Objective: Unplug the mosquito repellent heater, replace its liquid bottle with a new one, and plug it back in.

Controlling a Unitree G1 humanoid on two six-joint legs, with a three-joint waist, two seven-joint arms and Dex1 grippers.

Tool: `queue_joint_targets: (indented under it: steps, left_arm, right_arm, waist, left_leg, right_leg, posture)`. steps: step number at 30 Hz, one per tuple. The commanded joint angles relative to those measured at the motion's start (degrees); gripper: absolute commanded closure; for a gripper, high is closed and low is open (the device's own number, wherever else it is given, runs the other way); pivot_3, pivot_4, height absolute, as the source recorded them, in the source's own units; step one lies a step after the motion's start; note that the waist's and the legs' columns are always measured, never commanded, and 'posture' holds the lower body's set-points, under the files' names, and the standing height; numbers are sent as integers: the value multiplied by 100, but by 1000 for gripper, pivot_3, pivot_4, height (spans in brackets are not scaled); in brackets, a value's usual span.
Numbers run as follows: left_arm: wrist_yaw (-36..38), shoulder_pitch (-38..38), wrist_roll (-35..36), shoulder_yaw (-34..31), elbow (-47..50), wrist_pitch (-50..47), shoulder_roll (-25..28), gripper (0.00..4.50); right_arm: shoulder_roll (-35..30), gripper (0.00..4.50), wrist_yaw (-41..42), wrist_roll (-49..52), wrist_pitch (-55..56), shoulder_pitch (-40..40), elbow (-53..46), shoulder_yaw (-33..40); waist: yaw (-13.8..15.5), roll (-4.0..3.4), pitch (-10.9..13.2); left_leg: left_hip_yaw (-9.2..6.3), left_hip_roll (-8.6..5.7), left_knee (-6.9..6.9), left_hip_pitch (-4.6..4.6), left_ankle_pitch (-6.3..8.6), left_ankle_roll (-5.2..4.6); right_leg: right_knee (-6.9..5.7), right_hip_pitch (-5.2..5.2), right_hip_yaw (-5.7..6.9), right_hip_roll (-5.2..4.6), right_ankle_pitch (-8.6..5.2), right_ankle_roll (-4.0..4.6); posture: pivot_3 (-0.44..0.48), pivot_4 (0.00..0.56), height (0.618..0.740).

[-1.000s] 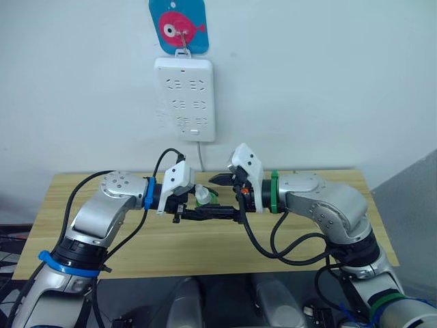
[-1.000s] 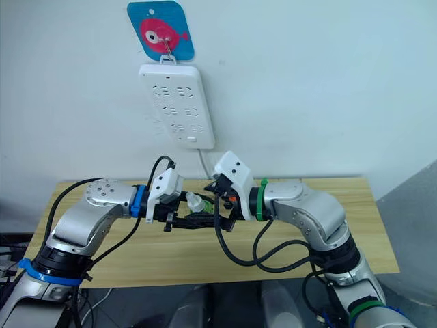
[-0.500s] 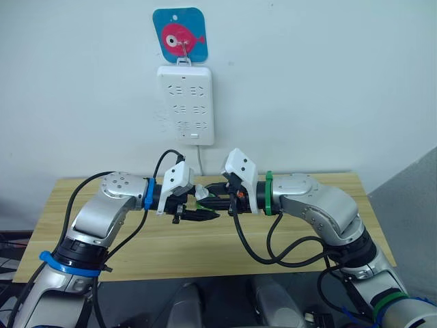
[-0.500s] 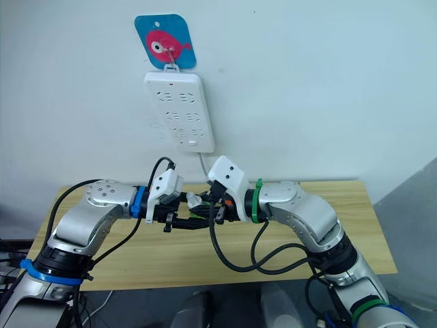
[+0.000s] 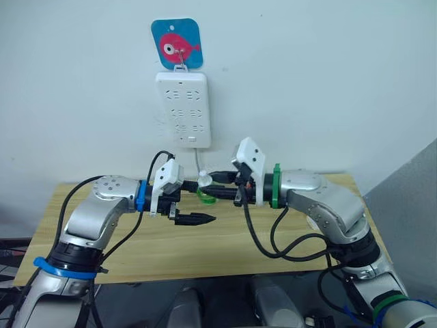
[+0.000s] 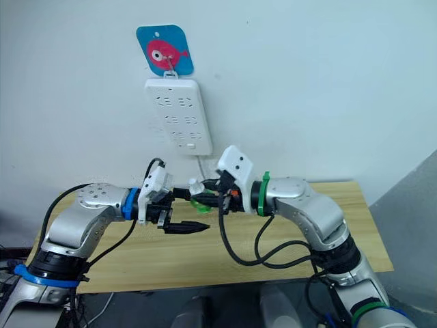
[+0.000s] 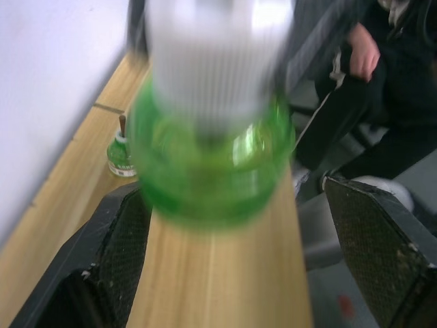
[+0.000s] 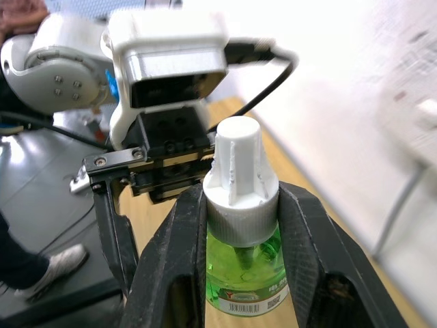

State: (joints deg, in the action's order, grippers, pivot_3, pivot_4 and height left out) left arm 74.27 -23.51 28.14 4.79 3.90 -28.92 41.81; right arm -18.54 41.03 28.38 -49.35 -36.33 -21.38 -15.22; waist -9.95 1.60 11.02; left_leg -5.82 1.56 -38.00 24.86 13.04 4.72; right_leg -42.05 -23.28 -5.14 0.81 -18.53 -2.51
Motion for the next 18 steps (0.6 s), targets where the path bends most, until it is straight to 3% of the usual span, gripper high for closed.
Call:
queue_joint_targets:
  steps: [1, 8, 18]
  left_arm:
    - [-93, -201, 407, -228, 282, -451, -15, 377]
    - [-133, -495, 780, -213, 438, -973, -67, 377]
    - [18, -617, 748, -37, 404, -936, -77, 377]
  right_arm:
    - [-32, 3395, 198, 264, 131, -5, -149, 240]
    - [-46, 3395, 367, 535, 47, 16, -295, 213]
    - [-78, 3395, 371, 692, 17, -5, -285, 224]
  waist:
    - [-2, -3, -43]
    - [-100, -5, -190]
    - [-144, -8, -292]
  left_leg:
    - [-2, 0, 0, 0, 0, 0]
    - [-10, -2, -1, -1, -1, 1]
    - [-17, -2, 1, -11, -7, 2]
  right_leg:
    - [-1, 1, 2, 0, 0, 0]
    - [-2, 6, 6, 1, 0, 0]
    - [-5, 11, 10, 13, 5, 10]
  posture:
    - [-167, 55, 692]
    - [-166, 46, 692]
    - [-166, 44, 692]
